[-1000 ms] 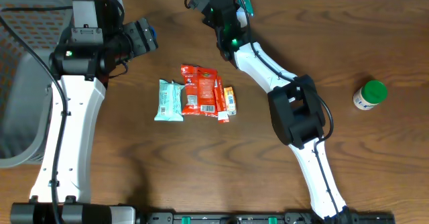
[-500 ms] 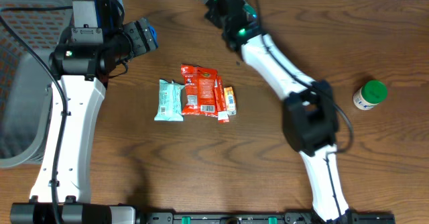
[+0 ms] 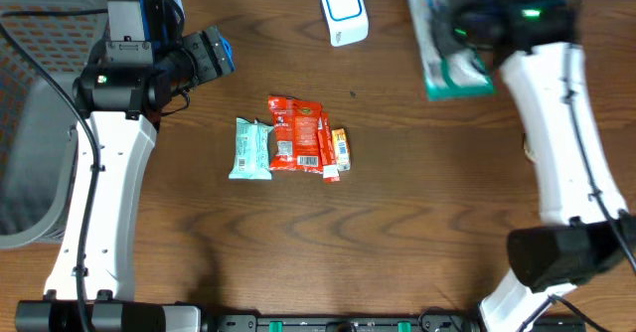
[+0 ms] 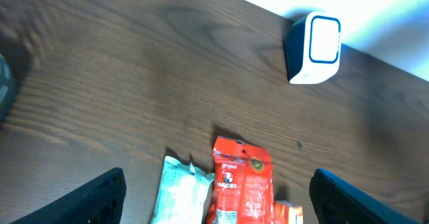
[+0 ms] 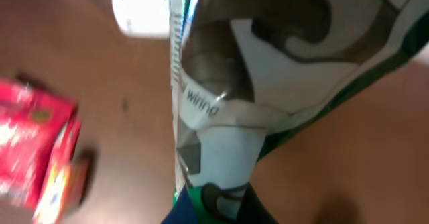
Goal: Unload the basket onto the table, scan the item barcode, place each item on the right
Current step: 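Carry the gloves pack right and lower it beside the green jar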
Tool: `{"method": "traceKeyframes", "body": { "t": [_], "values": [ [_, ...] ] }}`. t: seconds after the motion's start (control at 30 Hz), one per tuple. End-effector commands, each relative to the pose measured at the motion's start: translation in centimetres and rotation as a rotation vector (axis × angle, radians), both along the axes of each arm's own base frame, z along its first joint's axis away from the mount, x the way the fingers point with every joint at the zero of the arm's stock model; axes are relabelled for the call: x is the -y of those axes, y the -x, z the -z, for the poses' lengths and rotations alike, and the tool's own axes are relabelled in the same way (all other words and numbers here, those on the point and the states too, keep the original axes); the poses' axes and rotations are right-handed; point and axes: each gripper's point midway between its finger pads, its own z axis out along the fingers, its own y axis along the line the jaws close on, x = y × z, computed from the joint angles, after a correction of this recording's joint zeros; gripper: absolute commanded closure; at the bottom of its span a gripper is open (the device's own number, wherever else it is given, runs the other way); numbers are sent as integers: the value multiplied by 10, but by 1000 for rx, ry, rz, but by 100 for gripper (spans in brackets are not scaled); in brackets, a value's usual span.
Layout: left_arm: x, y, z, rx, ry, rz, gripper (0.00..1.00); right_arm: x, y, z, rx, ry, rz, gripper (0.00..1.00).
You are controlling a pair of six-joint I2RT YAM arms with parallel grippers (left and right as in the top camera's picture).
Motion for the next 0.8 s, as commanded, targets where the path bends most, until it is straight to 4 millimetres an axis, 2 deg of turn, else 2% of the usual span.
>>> {"method": "traceKeyframes", "body": {
  "t": [0.0,0.1,0.27,0.6,0.7,0.77],
  "values": [
    [-2,0,-4,12,-7,1,12,15,21,8,-119,-155,39,99],
    [-2,0,-4,12,-7,1,12,42,40,29,-237,-181,85,99],
    [-2,0,-4,12,-7,1,12,77,52,70,-335,-191,181,99],
    [-2,0,-4,12,-7,1,12,94,61,177,-386,-117,172,99],
    [-2,0,-4,12,-7,1,12,105,60,199,-364,-56,198,99],
    [-2,0,-4,12,-7,1,12,106,60,206,-355,-51,200,97]
  ]
}}
